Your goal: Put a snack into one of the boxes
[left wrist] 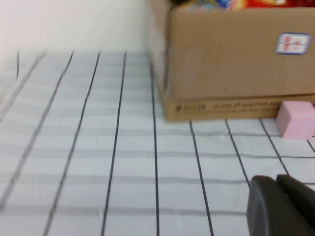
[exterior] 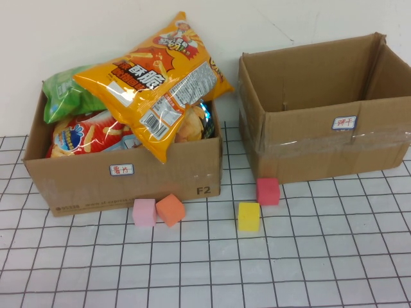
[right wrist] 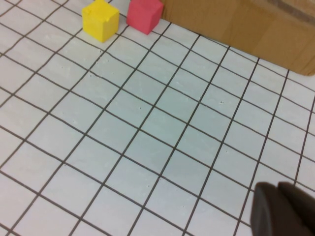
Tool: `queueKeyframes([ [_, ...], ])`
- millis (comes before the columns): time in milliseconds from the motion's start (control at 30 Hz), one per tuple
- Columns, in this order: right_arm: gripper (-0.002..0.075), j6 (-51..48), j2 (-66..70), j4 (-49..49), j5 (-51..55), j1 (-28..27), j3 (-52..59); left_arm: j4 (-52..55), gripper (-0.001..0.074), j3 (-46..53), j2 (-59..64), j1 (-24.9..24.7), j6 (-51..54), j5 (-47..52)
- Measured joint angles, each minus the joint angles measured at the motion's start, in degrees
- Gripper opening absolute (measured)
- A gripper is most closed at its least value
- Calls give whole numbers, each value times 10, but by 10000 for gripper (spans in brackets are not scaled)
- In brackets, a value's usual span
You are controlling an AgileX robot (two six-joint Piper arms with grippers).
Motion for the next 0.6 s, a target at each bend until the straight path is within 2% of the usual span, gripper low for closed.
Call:
queueKeyframes([
  [100, 0, 0, 0, 0, 0, 0, 0, 4, -1, 0, 0, 6, -31, 26],
  [367, 0, 0, 0, 0, 0, 0, 0, 4, -1, -1, 0, 6, -6, 33],
  [600, 0, 0, 0, 0, 0, 0, 0, -48, -1, -2, 0, 7, 82, 35],
])
